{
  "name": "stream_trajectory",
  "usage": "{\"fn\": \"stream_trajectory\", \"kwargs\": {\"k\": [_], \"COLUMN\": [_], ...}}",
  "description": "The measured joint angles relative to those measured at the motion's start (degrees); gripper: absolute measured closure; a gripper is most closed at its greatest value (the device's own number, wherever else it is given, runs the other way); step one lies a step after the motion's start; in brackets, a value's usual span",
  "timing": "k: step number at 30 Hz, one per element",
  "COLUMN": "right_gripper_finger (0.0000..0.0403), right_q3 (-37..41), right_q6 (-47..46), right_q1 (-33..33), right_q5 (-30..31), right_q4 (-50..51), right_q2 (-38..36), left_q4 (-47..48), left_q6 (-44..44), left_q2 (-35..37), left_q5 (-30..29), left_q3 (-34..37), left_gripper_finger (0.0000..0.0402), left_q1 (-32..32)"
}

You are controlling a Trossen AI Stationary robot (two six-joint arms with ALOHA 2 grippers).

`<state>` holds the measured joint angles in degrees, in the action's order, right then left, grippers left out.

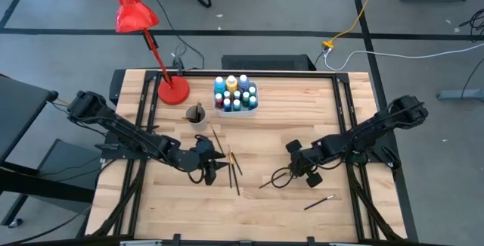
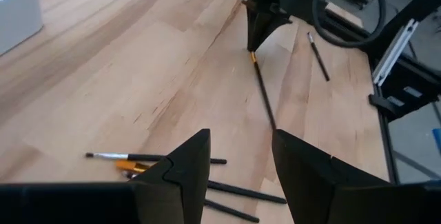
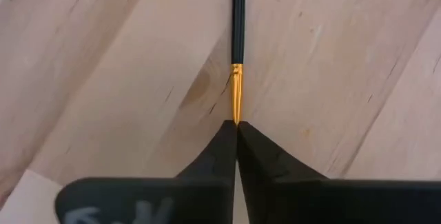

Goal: Pick & Place Paint Supplies
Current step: Put the black paint brush into the white cup

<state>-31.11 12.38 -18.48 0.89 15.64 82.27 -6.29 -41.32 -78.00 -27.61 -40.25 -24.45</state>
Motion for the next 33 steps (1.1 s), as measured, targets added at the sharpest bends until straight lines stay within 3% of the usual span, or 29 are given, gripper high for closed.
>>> {"fn": "stream_trajectory", "kwargs": {"k": [6,11,17,23,26,33], "right_gripper_finger": [0.0398,0.0399,0.0401,0.0402,0.0402,0.0399], "right_q3": [-2.7,-9.6,-18.9,-22.4,-22.5,-22.5], "right_q6": [-2.9,4.6,32.0,78.9,94.5,105.2], "right_q1": [-0.1,-2.4,-7.9,-11.6,-11.7,-10.2], "right_q5": [0.2,6.4,22.5,37.4,39.0,34.2], "right_q4": [0.3,1.1,0.0,-13.2,-25.2,-40.1], "right_q2": [-0.2,-0.4,0.2,3.7,6.0,9.6], "left_q4": [-1.3,-1.5,-4.1,-10.1,-12.4,-14.9], "left_q6": [1.3,1.3,-5.4,-7.3,-3.7,4.4], "left_q2": [0.0,0.0,0.0,0.0,0.0,0.0], "left_q5": [0.0,-2.5,-6.2,-7.3,-5.8,0.7], "left_q3": [0.0,0.0,0.0,0.0,0.0,0.0], "left_gripper_finger": [0.0237,0.0237,0.0237,0.0237,0.0237,0.0237], "left_q1": [0.0,0.0,0.0,0.2,0.2,0.2]}}
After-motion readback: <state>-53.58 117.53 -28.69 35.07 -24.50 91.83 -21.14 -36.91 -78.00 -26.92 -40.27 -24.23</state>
